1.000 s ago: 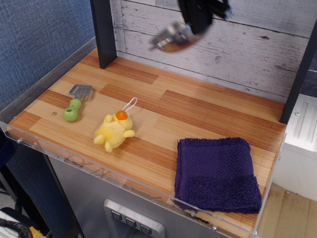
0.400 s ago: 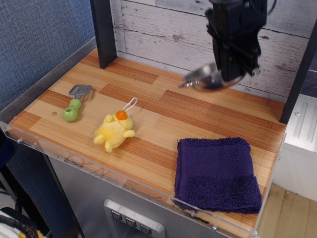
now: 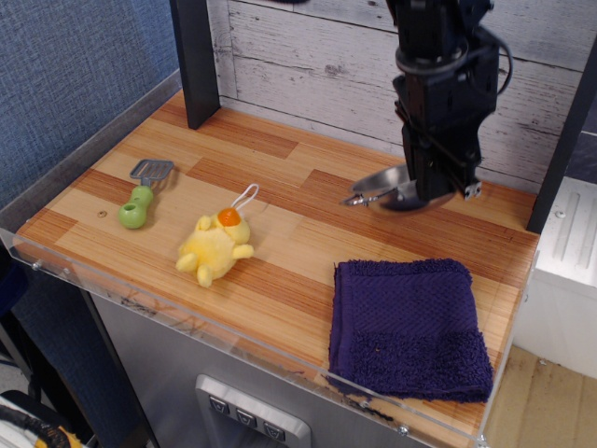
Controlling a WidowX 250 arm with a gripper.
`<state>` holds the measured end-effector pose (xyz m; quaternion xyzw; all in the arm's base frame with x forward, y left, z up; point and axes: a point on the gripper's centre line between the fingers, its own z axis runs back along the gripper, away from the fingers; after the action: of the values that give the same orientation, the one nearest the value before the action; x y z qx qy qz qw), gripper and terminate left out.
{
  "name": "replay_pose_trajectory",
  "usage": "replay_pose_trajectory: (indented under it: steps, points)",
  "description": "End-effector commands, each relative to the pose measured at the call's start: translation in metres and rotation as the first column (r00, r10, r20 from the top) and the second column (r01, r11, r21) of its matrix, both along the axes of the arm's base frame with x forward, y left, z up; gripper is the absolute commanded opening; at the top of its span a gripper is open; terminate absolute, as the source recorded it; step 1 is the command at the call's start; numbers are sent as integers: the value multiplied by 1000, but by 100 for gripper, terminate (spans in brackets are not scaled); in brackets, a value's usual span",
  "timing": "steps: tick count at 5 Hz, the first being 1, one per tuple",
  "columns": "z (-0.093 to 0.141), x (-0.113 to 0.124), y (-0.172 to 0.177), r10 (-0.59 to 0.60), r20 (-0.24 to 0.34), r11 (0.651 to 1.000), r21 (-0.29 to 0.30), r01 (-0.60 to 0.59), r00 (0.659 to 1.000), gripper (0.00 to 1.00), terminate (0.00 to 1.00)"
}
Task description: Set the bowl to the back left of the dark blue cloth.
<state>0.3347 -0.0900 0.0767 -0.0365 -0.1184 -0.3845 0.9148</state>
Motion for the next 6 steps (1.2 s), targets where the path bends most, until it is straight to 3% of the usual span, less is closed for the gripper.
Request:
replay_pose_trajectory:
  steps: [1, 3, 4, 5, 6]
  points:
    - [-15, -6, -5, -69, 26, 998, 6, 69, 997, 0, 0]
    - [-45, -17, -1, -91, 2, 996, 24, 91, 996, 0, 0]
    - [-45, -18, 6, -75, 3, 996, 46, 75, 997, 0, 0]
    - [-38, -17, 9, -30, 12, 998, 60, 29, 999, 100, 0]
    - [-32, -17, 9, -18, 6, 998, 63, 17, 1000, 100, 0]
